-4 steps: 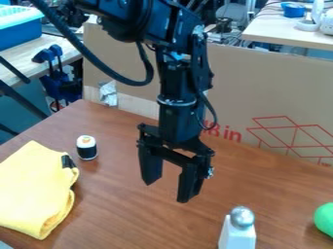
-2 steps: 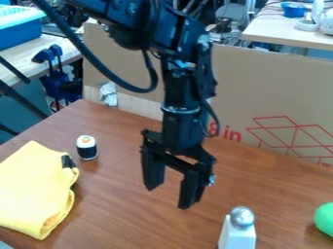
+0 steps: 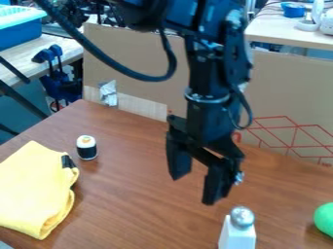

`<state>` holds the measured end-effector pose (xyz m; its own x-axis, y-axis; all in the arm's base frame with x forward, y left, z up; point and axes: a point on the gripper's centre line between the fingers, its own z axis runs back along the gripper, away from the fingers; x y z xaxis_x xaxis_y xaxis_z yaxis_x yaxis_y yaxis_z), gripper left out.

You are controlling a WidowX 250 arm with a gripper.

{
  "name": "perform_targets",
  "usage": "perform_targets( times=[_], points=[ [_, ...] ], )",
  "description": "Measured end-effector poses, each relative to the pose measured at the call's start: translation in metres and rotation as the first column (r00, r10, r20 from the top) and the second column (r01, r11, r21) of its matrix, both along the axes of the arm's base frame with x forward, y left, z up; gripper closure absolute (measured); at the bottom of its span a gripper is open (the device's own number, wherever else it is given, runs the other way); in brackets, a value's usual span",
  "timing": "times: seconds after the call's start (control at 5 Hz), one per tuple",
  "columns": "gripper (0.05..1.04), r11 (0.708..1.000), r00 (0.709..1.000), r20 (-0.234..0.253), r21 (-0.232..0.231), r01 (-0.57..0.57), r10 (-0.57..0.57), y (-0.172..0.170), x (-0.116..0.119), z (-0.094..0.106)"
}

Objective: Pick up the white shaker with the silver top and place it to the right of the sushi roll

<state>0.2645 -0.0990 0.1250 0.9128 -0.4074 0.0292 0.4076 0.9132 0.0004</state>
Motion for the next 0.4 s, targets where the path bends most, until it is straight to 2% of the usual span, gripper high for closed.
perform_targets(
  times=[0.2,0.4],
  points=[
    [0.078,0.997,0.997,0.029,0.029,0.065,-0.066,-0.016,0.0,0.009],
    [0.078,0.992,0.993,-0.006,0.043,0.115,-0.115,-0.028,0.007,-0.005]
  ],
)
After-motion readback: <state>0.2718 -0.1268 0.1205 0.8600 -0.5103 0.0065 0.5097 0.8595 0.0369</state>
